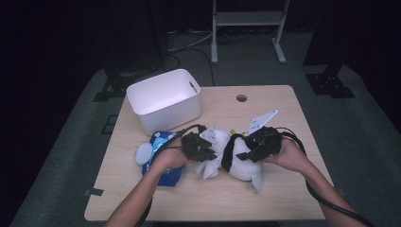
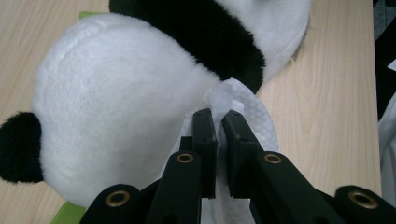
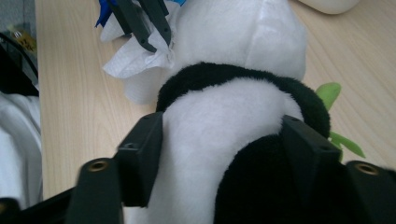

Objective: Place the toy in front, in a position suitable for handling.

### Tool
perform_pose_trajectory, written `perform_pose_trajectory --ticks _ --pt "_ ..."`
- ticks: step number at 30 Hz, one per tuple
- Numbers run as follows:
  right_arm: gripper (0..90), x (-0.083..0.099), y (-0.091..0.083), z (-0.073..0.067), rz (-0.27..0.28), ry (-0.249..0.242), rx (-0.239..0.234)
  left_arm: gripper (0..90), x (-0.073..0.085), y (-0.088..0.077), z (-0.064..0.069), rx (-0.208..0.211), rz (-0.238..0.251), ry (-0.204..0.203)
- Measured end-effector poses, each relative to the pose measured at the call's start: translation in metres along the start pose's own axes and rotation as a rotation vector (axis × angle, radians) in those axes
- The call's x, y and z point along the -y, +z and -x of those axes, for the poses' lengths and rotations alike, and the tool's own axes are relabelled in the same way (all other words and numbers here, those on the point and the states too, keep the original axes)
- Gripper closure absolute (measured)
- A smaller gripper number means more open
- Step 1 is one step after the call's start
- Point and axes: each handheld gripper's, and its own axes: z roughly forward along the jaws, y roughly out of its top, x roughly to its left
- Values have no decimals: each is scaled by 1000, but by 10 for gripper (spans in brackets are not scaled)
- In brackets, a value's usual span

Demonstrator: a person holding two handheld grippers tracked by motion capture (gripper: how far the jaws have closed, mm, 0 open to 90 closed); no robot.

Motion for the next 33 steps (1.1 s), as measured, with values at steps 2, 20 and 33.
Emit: perform_pose_trajectory --ticks 2,20,33 --pt "308 -5 -4 3 -10 -24 -8 838 0 0 0 -2 2 -6" --pt "771 -15 -16 26 -93 -95 88 836 1 -1 -5 -23 1 -20" --pt "826 -10 -11 19 -111 -75 -140 838 3 2 -11 -64 4 -44"
